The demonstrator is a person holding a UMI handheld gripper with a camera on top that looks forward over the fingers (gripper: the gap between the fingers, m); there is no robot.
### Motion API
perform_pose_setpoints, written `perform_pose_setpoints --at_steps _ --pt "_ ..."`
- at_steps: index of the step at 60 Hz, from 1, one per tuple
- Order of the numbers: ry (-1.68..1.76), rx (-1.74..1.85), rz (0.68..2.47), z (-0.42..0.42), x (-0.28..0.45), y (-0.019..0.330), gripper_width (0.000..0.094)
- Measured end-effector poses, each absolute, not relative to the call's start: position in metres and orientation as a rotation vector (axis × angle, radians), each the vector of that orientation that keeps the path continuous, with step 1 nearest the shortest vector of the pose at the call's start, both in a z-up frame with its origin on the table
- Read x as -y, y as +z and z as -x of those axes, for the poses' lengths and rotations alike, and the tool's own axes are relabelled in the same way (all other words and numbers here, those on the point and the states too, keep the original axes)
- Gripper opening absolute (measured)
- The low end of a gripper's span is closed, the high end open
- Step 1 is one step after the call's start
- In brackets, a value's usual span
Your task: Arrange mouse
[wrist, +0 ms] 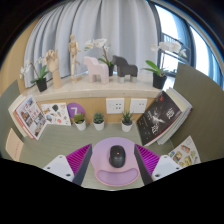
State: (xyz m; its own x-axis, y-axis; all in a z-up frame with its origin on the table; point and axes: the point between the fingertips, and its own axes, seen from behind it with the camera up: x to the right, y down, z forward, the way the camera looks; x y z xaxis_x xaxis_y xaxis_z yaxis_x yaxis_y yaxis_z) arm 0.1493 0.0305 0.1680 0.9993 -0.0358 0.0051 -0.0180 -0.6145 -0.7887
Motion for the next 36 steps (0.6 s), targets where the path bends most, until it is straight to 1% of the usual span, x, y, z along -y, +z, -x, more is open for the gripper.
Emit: perform_pose_setpoints --at_steps 5,14,21,36 --pt "-0.028 -0.058 2.207 -0.140 0.000 0.195 0.0848" --pt "-0.052 -0.083 2.187 -0.128 0.052 0.222 0.0846" --pt "-0.054 -0.099 2.178 -0.115 0.089 0.231 0.0847" --pt "-0.031 -0.121 2.175 -0.081 0.152 0.236 0.0841"
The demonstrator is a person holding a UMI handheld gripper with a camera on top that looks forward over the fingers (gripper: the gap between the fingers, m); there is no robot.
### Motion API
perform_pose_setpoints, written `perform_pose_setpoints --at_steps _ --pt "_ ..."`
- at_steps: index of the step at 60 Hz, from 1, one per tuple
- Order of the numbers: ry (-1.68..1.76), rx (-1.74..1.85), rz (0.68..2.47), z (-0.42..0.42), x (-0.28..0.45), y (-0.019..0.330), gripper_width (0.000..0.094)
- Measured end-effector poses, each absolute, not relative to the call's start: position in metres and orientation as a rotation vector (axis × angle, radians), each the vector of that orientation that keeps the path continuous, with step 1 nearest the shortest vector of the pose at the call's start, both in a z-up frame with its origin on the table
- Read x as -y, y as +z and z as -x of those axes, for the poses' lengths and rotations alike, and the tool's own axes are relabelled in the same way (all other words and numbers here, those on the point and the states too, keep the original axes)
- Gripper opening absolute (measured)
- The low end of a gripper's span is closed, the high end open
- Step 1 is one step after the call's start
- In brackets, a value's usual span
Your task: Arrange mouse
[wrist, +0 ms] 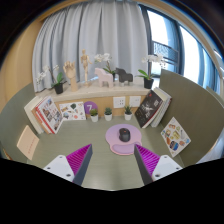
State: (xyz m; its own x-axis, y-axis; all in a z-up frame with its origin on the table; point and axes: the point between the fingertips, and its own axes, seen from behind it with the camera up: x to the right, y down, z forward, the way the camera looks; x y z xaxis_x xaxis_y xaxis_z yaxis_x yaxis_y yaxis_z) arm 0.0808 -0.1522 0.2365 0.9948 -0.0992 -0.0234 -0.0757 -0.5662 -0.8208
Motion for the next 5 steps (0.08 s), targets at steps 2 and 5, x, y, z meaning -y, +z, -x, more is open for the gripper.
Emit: perform_pose_setpoints --at_steps 2,5 --pt "-0.040 -0.115 2.179 -0.078 0.159 0.235 0.0844" --pt "-0.051 -0.098 2.186 -0.074 0.168 0.233 0.0843"
